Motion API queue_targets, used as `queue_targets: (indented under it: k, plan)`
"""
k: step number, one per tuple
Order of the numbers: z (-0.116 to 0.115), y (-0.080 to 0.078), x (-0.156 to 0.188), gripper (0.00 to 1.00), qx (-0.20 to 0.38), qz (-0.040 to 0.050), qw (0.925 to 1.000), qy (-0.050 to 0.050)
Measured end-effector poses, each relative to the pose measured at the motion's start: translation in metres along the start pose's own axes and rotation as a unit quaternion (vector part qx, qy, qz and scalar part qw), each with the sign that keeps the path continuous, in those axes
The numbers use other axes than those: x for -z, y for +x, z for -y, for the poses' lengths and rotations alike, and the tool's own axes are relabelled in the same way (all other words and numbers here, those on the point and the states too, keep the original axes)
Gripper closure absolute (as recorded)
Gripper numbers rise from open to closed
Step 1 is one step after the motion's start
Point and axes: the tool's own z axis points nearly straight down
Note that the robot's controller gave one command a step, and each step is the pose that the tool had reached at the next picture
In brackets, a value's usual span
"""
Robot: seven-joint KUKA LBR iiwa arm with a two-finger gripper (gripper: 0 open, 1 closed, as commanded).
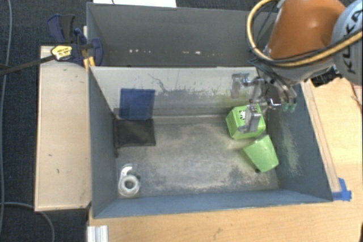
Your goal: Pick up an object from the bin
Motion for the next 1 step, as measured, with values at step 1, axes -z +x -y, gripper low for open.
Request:
queue_targets:
  k: [1]
  plan:
    - [0.0281,0.0112,0.0073,0.00,-0.003,0.0058,1.0000,0.003]
